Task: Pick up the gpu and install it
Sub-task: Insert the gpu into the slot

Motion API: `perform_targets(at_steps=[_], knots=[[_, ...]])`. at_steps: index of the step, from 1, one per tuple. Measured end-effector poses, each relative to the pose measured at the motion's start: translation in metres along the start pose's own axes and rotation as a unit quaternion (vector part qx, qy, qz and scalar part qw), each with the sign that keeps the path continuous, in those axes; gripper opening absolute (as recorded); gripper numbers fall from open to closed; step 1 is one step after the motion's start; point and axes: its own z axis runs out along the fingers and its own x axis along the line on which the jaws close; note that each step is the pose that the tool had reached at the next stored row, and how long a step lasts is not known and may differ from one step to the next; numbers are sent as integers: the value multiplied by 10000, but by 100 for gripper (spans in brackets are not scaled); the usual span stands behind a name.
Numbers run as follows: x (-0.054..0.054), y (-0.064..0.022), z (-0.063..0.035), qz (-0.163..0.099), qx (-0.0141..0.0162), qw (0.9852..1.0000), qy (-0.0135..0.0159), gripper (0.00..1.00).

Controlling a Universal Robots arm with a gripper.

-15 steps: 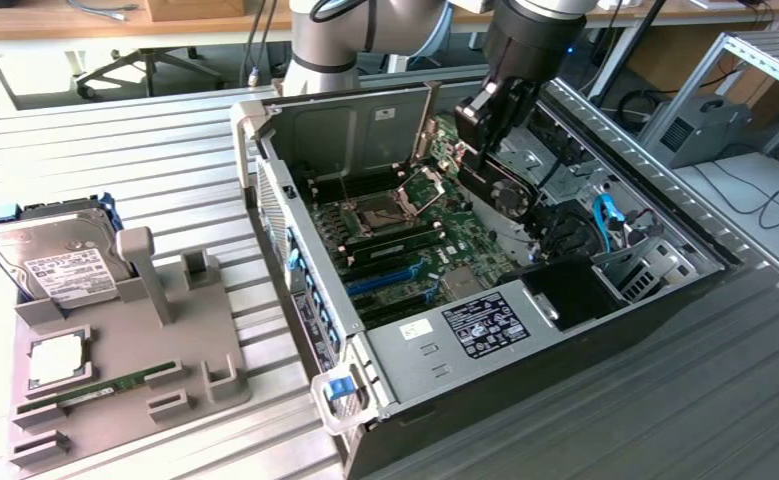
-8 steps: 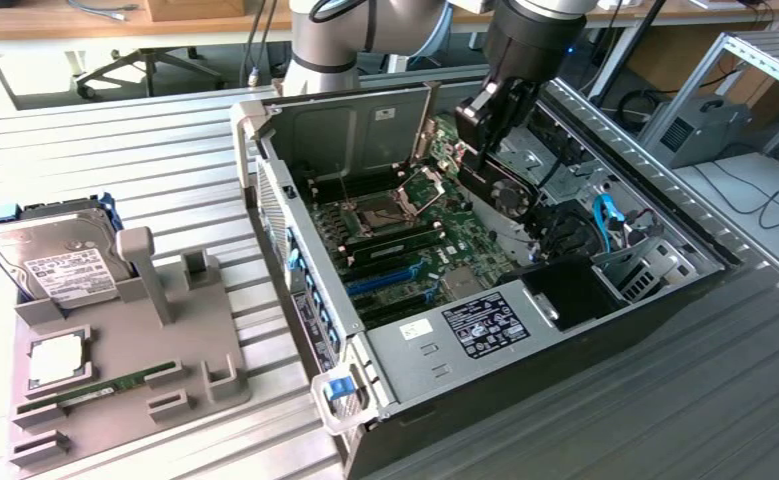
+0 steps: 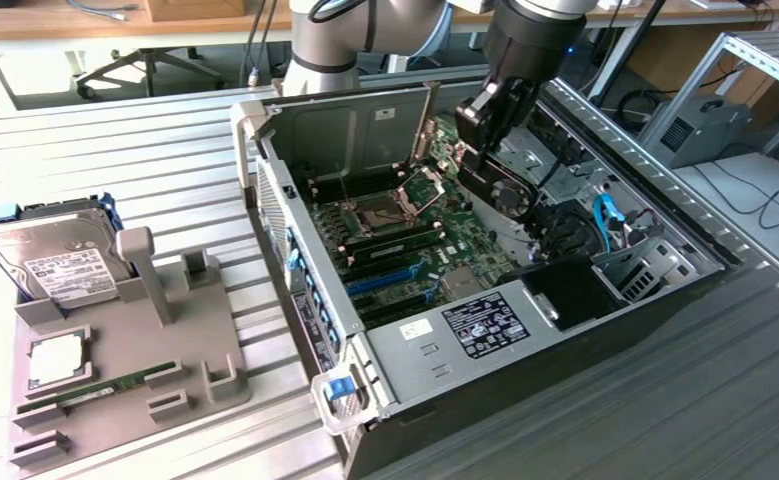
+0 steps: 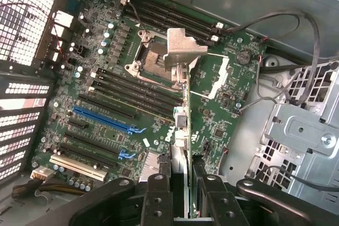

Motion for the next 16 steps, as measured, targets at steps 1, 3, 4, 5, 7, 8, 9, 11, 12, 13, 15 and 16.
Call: perform_targets(at_steps=[1, 3, 4, 5, 7, 8, 9, 11, 12, 13, 15, 16], knots=[[0, 0, 0, -5, 0, 10000, 0, 27], [0, 0, 0, -20, -1, 10000, 1, 27], [0, 0, 0, -26, 0, 10000, 1, 27], [0, 0, 0, -32, -1, 10000, 1, 27], [0, 0, 1, -45, -2, 10000, 1, 27], [0, 0, 1, -51, -2, 10000, 1, 27], [0, 0, 1, -70, -2, 10000, 2, 27], [0, 0, 1, -85, -2, 10000, 3, 27], [-1, 0, 1, -95, -2, 10000, 4, 27], [-1, -1, 1, -109, -3, 9999, 4, 27], [-2, -1, 1, -126, -3, 9999, 5, 27], [-2, -1, 1, -138, -4, 9999, 6, 27]])
